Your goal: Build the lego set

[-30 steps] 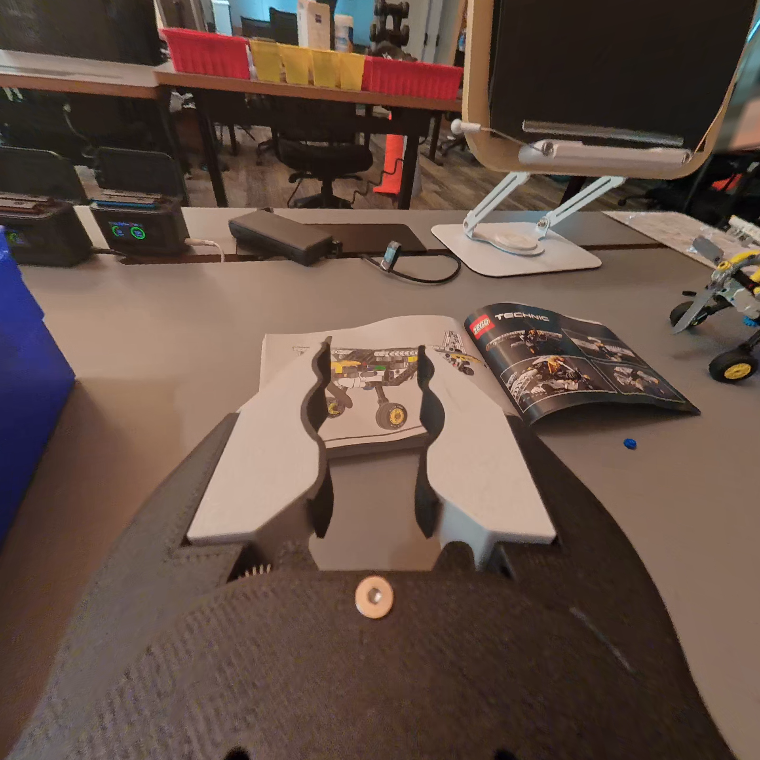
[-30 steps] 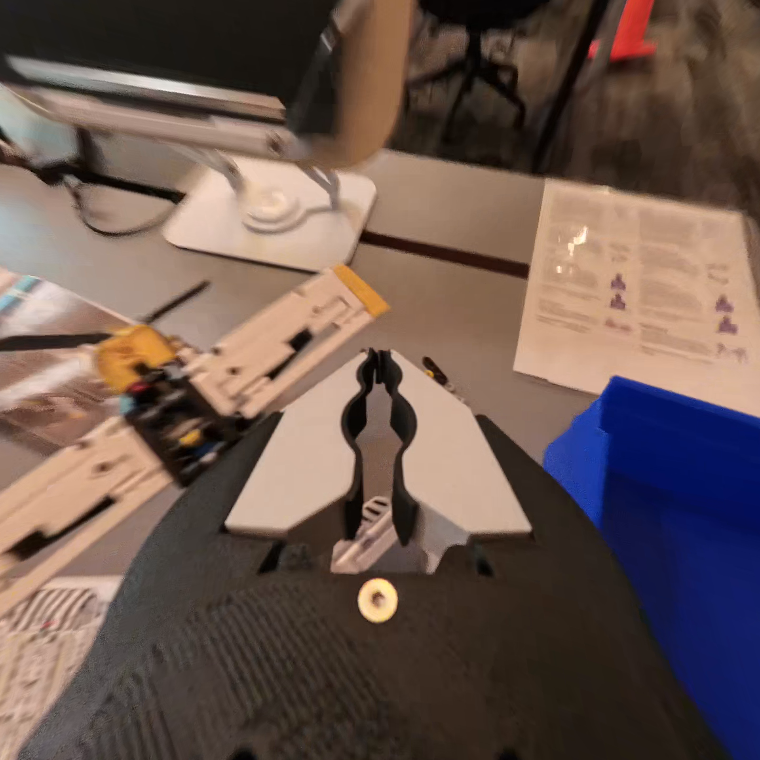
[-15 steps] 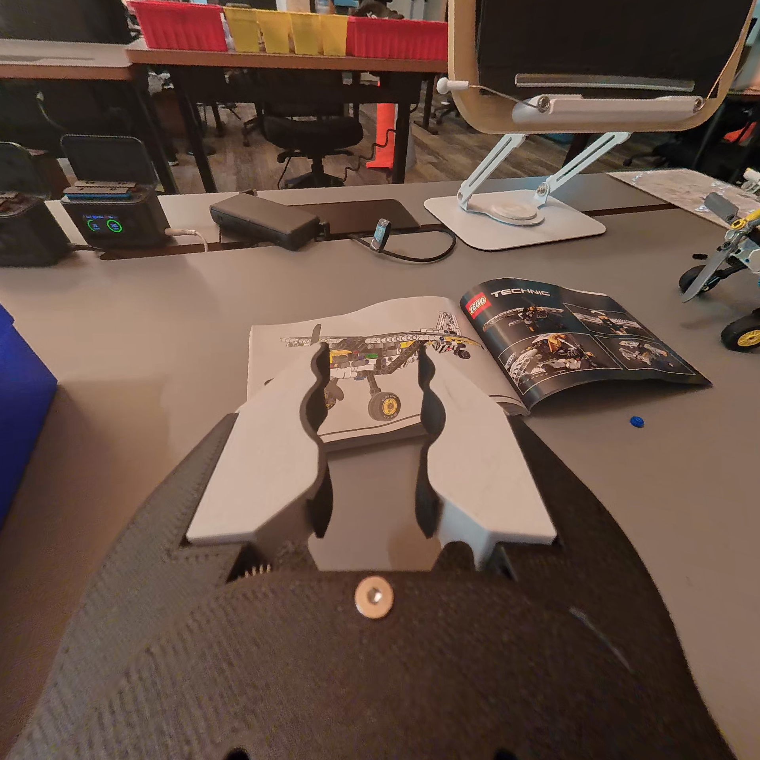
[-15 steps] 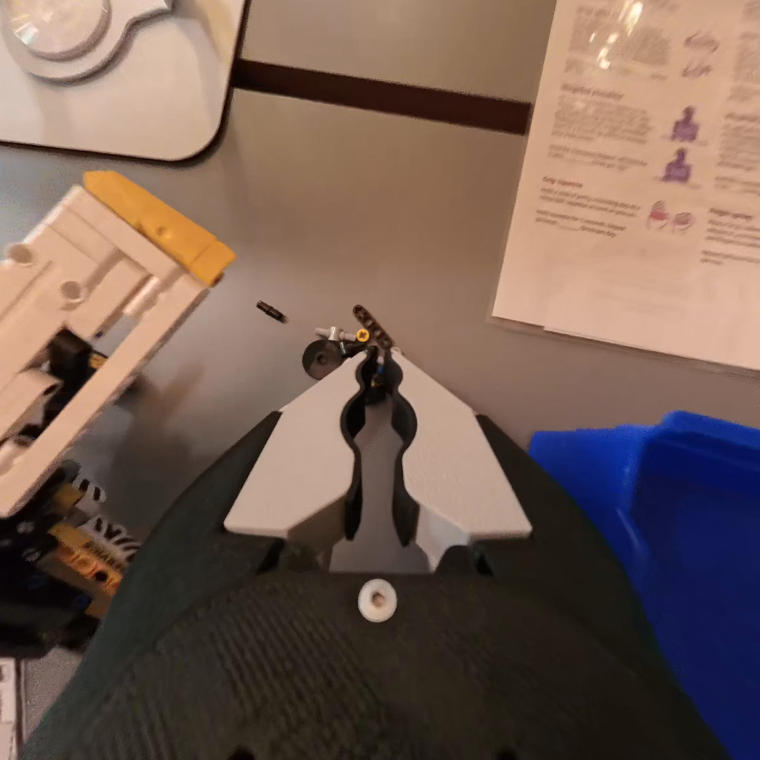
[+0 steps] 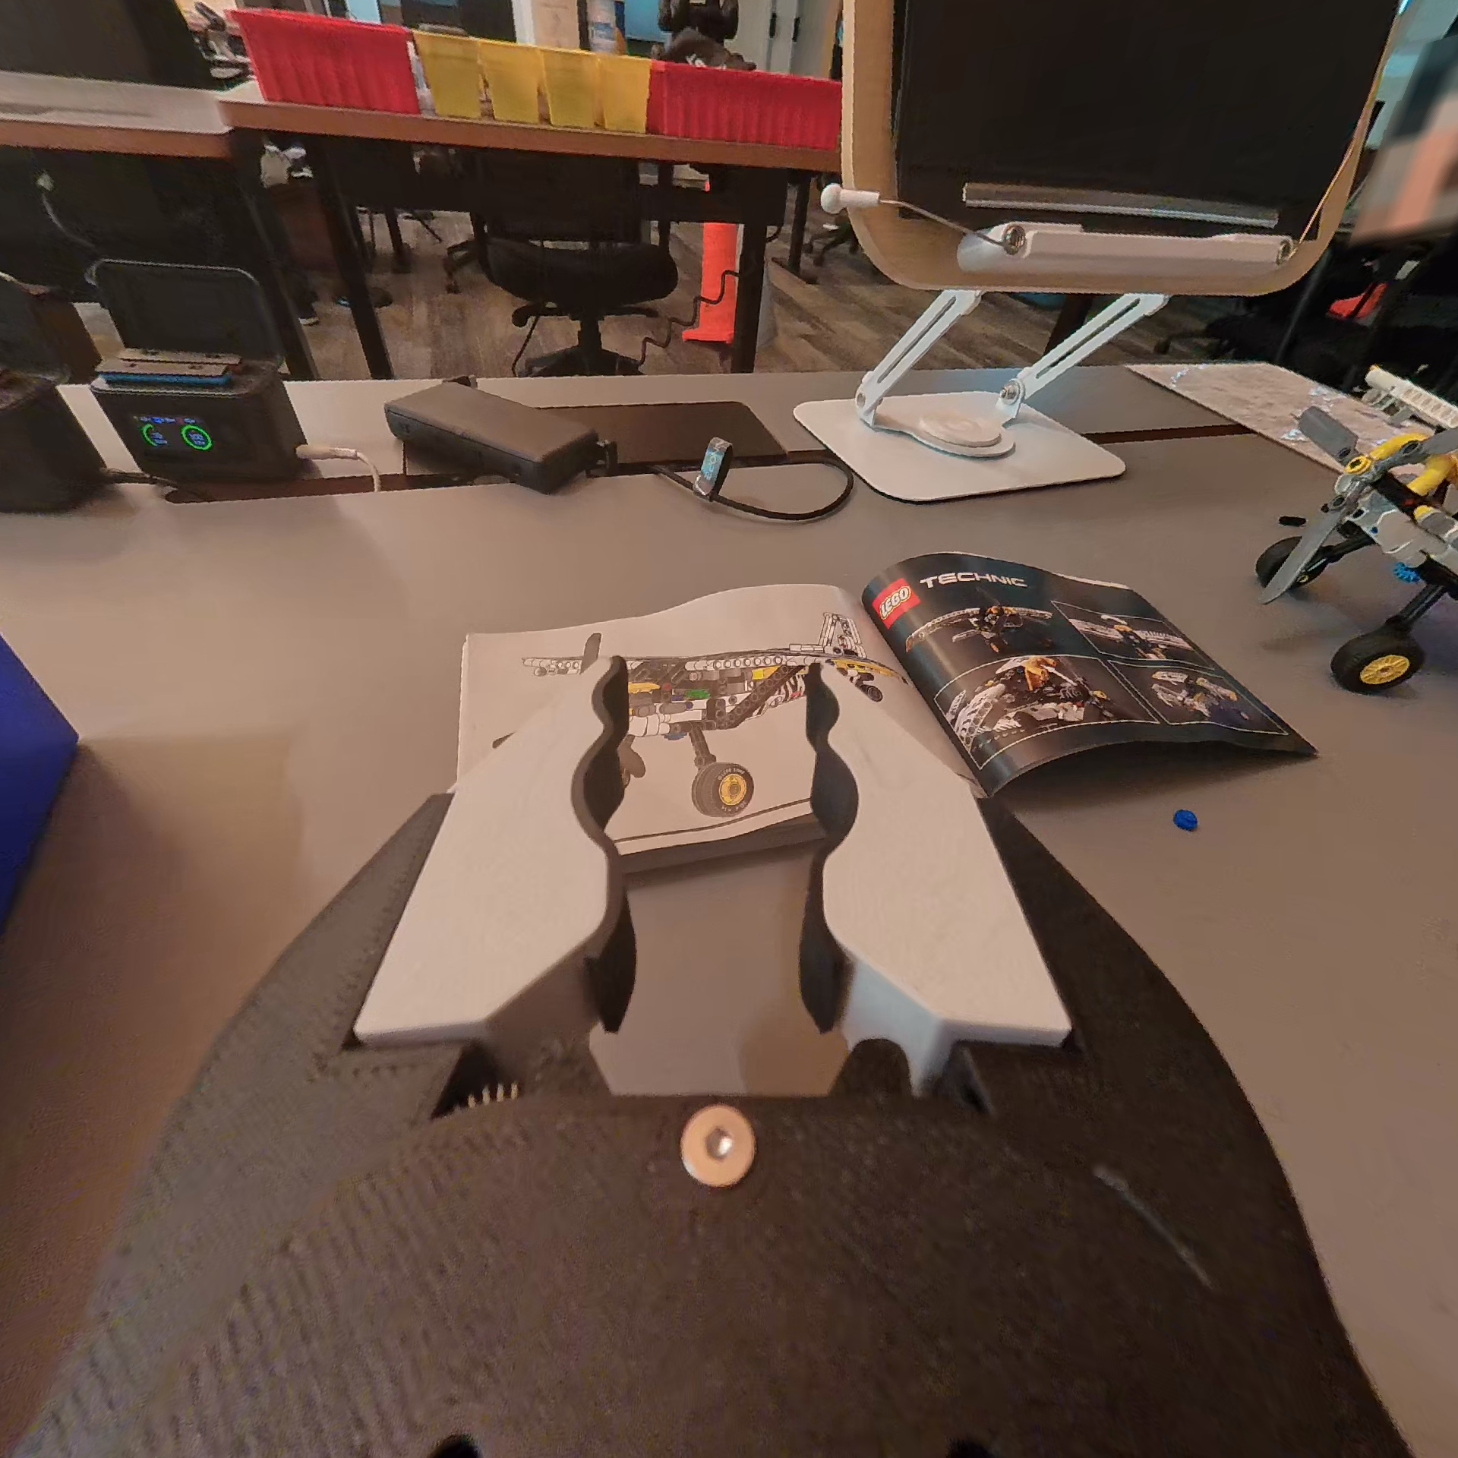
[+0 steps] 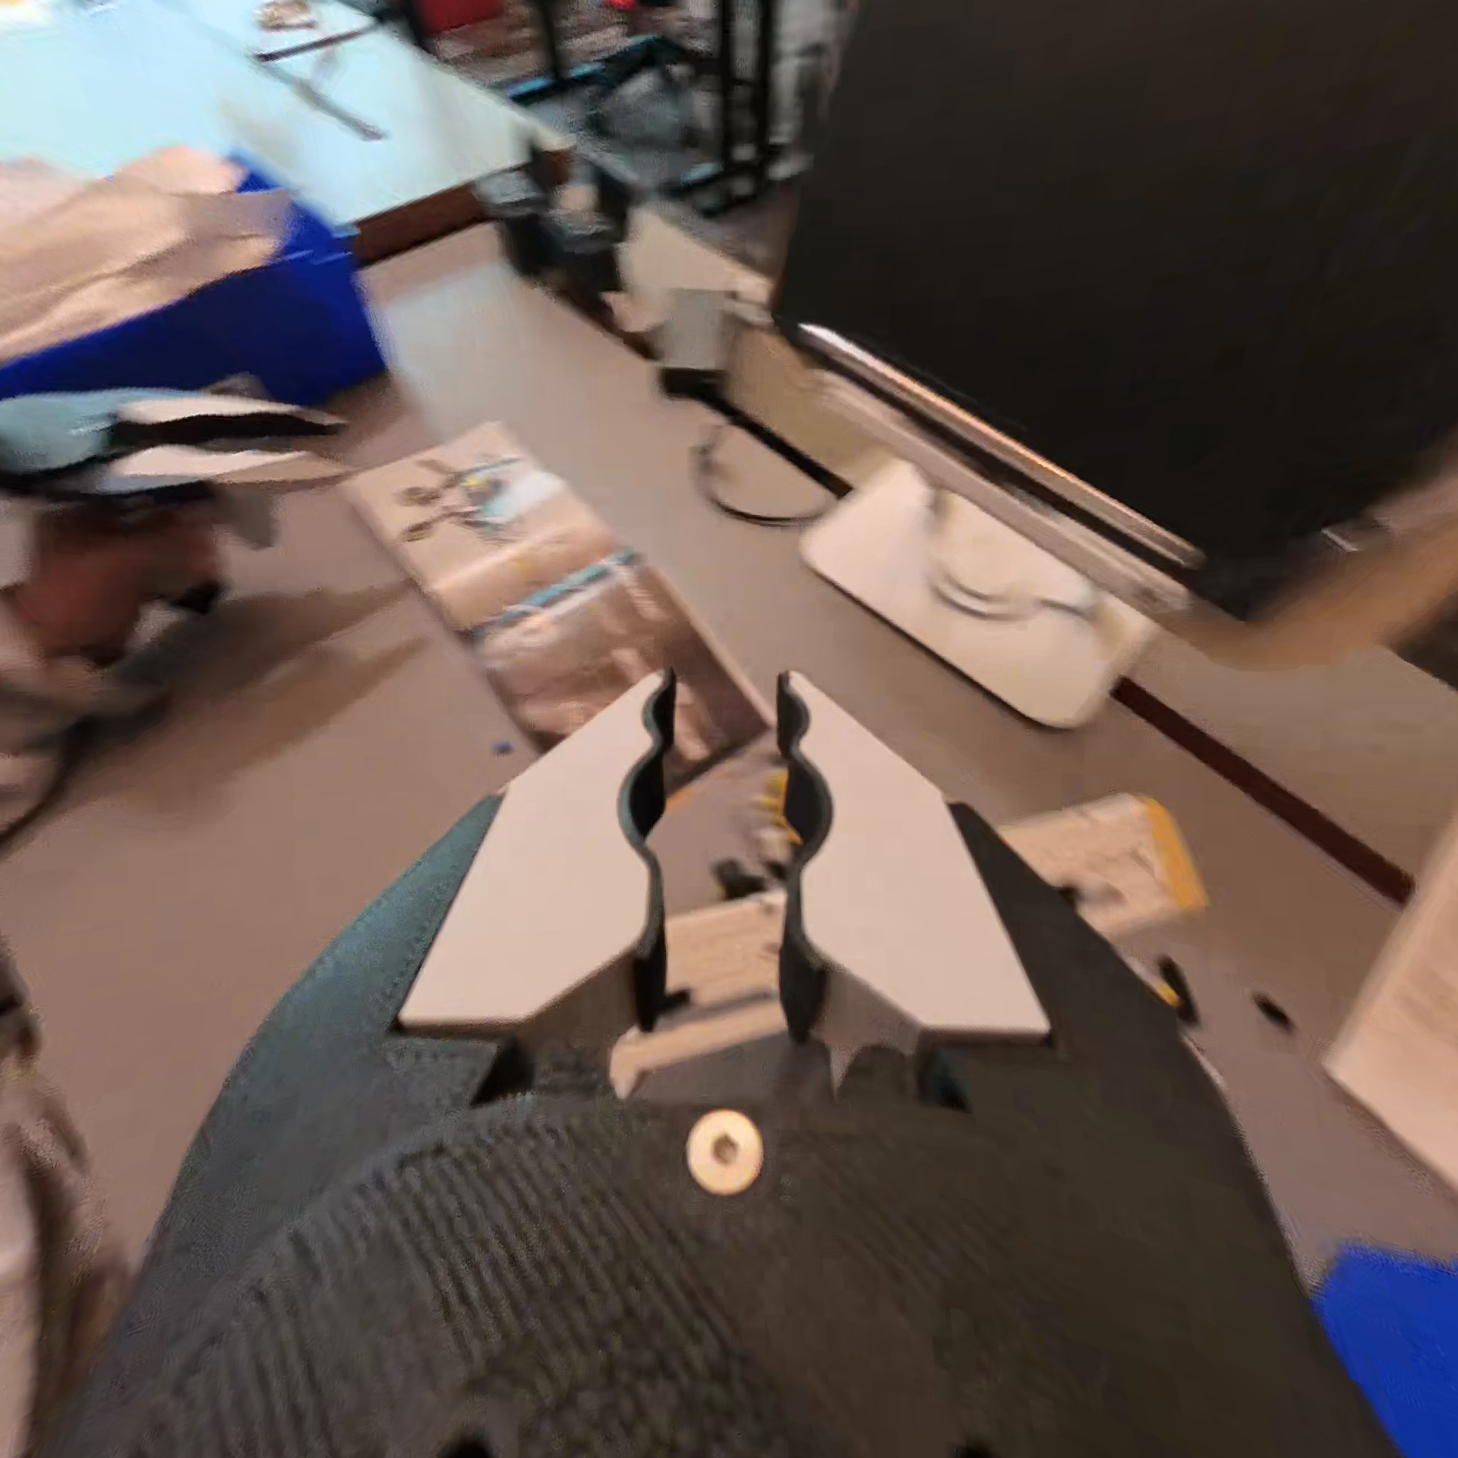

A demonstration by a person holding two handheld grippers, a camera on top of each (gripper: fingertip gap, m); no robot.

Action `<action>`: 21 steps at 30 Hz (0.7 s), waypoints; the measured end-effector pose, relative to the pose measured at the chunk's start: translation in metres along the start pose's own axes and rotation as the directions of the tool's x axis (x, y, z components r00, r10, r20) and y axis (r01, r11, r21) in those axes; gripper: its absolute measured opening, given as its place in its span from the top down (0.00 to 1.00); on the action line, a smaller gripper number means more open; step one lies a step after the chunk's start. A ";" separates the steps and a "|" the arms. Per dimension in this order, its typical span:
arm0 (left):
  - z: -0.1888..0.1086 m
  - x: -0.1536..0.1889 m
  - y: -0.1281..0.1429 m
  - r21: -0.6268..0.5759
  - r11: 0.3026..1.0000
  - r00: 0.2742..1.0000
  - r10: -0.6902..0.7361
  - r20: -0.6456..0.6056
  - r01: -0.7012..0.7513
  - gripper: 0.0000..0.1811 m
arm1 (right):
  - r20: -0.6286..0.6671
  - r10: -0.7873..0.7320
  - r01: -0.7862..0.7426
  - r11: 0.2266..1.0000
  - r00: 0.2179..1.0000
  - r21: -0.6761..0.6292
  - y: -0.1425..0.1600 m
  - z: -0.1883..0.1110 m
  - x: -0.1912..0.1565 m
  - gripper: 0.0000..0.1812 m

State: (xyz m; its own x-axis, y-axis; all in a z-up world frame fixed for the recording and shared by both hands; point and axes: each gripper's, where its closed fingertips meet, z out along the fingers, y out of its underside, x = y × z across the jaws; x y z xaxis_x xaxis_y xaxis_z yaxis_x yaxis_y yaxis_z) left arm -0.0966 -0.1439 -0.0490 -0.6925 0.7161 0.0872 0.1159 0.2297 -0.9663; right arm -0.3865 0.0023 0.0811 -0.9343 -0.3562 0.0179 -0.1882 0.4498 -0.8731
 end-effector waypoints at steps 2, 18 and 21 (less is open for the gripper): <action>-0.001 0.001 -0.002 0.008 1.000 1.000 0.002 -0.002 -0.002 0.75 | 0.095 -0.097 0.100 0.994 0.991 -0.033 -0.006 0.017 -0.056 0.84; -0.001 0.014 -0.013 0.032 0.999 0.996 0.042 -0.074 -0.040 0.74 | 0.509 -0.427 0.663 0.541 0.747 -0.518 0.121 0.168 -0.141 0.86; -0.002 0.015 -0.018 0.048 0.999 0.996 0.026 -0.091 -0.022 0.74 | 0.573 -0.351 0.660 0.541 0.740 -0.522 0.130 0.169 -0.145 0.91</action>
State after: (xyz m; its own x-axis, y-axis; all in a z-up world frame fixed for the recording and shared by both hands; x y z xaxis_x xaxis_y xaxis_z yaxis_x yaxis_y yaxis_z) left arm -0.1079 -0.1363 -0.0302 -0.6220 0.7786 0.0837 0.0964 0.1822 -0.9785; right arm -0.2247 -0.0261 -0.1179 -0.4521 -0.8910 0.0410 -0.8764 0.4352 -0.2061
